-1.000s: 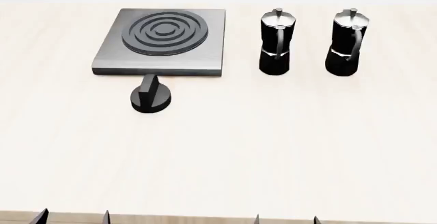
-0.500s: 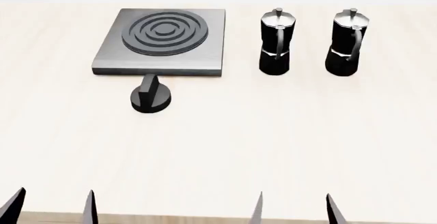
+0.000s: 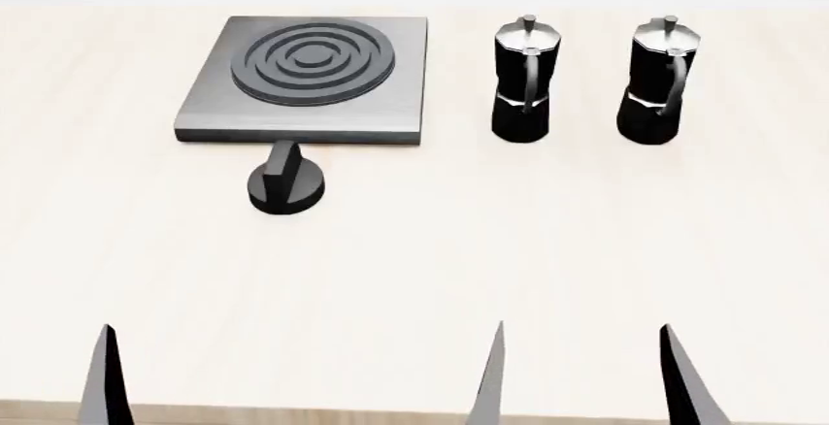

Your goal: Put both moka pots on the stove.

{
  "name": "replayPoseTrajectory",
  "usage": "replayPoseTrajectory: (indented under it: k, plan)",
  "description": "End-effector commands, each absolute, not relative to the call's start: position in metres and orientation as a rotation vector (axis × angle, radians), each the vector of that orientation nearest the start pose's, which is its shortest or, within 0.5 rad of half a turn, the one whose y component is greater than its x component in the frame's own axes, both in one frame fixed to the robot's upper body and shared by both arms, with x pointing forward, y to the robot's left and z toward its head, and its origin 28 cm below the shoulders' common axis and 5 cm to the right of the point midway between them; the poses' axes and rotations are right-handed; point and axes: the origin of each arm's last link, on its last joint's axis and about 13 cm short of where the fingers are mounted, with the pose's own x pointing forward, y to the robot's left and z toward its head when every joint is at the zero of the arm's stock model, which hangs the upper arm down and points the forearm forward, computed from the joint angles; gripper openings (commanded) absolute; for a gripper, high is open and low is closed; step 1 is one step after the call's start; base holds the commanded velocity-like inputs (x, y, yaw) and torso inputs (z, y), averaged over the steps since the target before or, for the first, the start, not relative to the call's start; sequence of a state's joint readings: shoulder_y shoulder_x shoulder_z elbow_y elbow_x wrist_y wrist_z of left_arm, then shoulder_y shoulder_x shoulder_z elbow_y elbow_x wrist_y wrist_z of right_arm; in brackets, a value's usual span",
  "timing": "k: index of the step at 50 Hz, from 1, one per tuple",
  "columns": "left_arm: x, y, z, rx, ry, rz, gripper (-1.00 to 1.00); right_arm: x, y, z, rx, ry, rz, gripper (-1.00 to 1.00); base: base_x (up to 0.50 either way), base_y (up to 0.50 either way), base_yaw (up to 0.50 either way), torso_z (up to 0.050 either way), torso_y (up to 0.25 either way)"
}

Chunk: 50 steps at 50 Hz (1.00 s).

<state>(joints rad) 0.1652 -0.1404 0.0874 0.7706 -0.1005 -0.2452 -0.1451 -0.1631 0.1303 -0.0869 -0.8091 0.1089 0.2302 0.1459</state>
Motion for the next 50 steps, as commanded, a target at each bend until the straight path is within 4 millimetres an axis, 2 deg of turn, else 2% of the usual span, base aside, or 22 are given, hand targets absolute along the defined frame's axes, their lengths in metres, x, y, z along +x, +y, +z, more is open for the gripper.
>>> replayPoseTrajectory:
  k: [1,50]
  plan:
    - [0.1539,0.2027,0.1293,-0.008,-0.365,-0.026,1.00,0.1505,-0.0923,0.1393,0.046,-0.420,0.041,1.00,0.00,0.00,0.00,0.000,0.000]
    - [0.1558,0.2012,0.1250,0.002,-0.355,-0.035,1.00,0.1532,-0.0927,0.1352,0.032,-0.402,0.030,1.00,0.09,0.00,0.00,0.000,0.000]
